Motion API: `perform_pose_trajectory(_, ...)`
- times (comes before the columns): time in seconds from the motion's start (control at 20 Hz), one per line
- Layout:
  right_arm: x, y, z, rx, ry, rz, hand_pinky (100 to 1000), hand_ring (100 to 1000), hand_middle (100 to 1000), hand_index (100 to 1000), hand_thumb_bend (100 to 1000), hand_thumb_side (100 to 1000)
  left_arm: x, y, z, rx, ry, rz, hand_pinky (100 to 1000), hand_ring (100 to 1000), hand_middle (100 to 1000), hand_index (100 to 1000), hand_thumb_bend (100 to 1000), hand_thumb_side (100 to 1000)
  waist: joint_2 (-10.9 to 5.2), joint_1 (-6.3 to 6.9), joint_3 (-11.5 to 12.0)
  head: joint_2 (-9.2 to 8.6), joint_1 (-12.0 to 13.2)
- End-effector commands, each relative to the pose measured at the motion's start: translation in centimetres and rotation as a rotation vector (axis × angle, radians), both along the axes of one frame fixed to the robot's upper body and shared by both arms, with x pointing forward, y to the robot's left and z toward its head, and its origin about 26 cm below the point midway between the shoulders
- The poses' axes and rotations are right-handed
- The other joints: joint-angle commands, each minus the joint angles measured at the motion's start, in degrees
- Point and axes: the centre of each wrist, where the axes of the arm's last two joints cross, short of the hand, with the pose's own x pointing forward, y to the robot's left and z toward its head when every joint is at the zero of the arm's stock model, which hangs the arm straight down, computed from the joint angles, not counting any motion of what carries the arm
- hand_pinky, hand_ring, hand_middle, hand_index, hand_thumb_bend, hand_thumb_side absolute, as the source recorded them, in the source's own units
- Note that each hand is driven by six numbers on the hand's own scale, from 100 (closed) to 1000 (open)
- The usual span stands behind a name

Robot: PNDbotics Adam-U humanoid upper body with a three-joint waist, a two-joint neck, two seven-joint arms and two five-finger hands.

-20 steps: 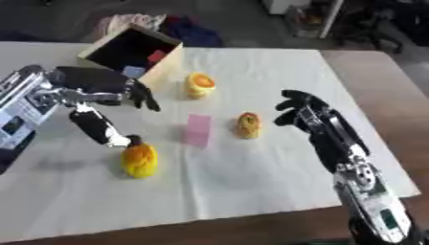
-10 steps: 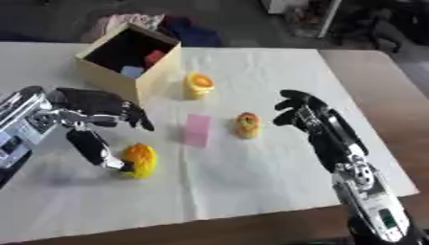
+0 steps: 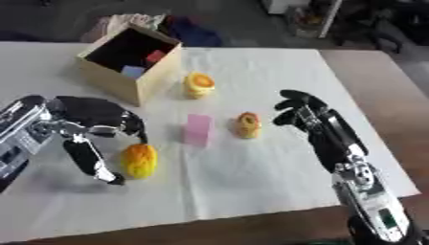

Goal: Pick up objects on the table and place them in the box.

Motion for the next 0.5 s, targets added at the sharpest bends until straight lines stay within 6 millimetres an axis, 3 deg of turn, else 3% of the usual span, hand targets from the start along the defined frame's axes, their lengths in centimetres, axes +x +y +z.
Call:
perform_pose_trajectory(0.05, 0.17, -0.42, 0.78, -0.011, -0.026, -0.006, 679, 586, 633, 813, 100, 713, 0.02, 0.26, 1.34, 0.257, 0.054, -0.205, 758, 602, 627, 679, 498, 359, 0.06, 0.27, 0.03, -0.75, -0.29)
perform_pose_trajectory(0.5, 0.17, -0.46, 0.74, -0.011, -0.024, -0.007, 679, 587, 633, 812, 100, 716, 0.20, 0.43, 1.98, 0.081, -0.010, -0.158, 681, 478, 486, 526, 354, 325, 0.06, 0.25, 0.17, -0.75, -0.44)
